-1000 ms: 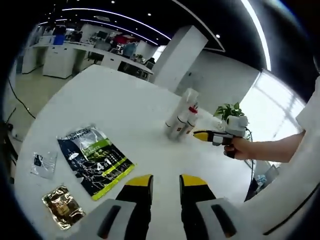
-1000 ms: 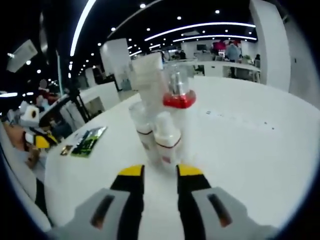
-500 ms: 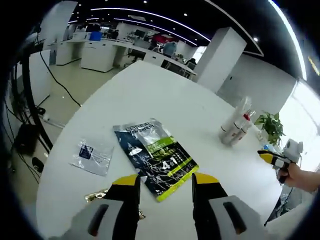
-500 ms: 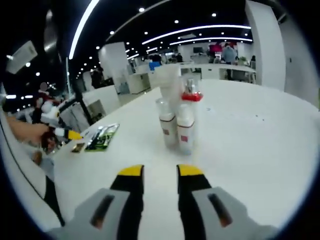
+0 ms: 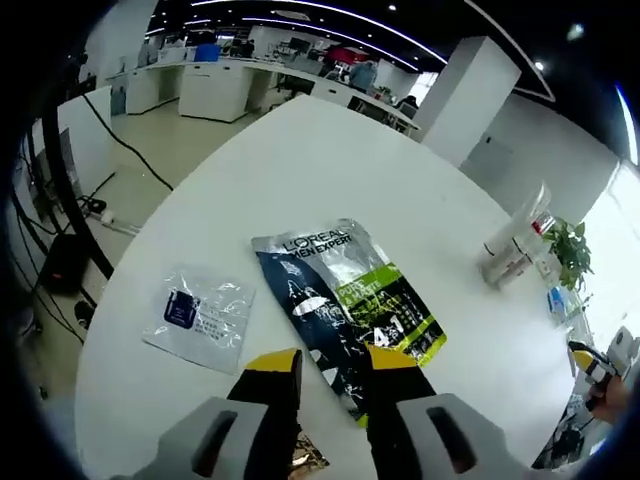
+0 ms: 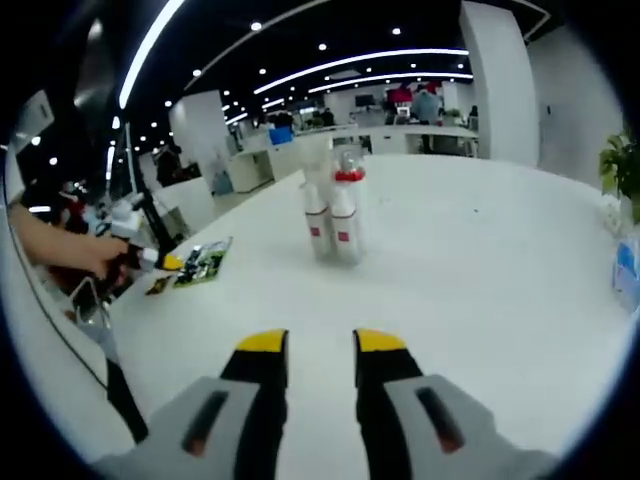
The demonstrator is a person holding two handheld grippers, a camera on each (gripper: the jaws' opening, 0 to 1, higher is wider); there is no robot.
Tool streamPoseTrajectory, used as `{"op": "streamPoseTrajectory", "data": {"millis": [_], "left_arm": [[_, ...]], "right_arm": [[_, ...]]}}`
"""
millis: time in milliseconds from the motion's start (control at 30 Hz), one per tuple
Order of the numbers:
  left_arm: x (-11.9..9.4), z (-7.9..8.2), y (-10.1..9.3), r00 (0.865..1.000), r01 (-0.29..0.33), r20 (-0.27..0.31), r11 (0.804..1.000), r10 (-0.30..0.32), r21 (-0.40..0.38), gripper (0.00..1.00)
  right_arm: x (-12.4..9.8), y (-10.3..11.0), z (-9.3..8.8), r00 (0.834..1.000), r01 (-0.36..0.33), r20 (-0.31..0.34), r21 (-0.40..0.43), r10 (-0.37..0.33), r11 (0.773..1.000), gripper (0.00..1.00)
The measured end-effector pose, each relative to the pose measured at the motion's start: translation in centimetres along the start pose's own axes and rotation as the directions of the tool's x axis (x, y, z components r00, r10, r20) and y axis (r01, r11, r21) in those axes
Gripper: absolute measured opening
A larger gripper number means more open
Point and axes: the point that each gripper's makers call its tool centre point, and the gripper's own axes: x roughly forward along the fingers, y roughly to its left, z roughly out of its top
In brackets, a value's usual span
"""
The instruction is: Arrange the skincare products in the storage area until every visible bottle or jar stands upright without overlapping.
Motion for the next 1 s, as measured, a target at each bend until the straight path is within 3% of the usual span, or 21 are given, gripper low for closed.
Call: {"op": "streamPoseTrajectory", "data": {"millis": [133,233,433,467,567,833,1000], "left_arm": [[0.3,-0.1,0.3,1.000,-0.020,-0.006,0.999,0.020,-0.046,0.12],[0.4,-0.3,1.0,0.998,-0.060,0.001,0.998,0.060,-0.010,0.02],[0.2,-0.4,0.7,0.998,-0.065,0.013,0.998,0.065,0.000,0.00],[0.1,-0.4,0.8,0.998,-0.062,0.015,0.997,0.063,-0.042,0.00],[-0.1,-0.4,0.7,1.000,-0.025,0.014,0.993,0.027,-0.115,0.00],[-1.5,0.2,-1.3,0.995,0.093,0.056,0.977,-0.084,-0.190,0.00],[-2.6,0.6,-3.8,0.982,0.186,0.066,0.957,-0.176,-0.224,0.00]], "right_arm": [[-0.4,-0.3,0.2,1.000,0.014,0.002,0.001,-0.014,1.000,0.23],[-0.6,-0.4,0.4,1.000,0.021,0.009,0.002,-0.021,1.000,0.23],[-1.1,-0.5,0.4,1.000,0.028,0.010,-0.008,-0.028,1.000,0.23],[-1.3,-0.5,0.3,1.000,0.030,0.005,-0.006,-0.030,1.000,0.23],[-1.5,-0.5,0.1,0.999,0.032,0.003,0.001,-0.032,0.999,0.23],[-0.9,1.6,-0.9,1.000,0.000,-0.009,0.029,0.000,1.000,0.23],[0.5,5.0,-1.3,0.992,-0.123,-0.013,0.078,0.124,0.989,0.23]]}}
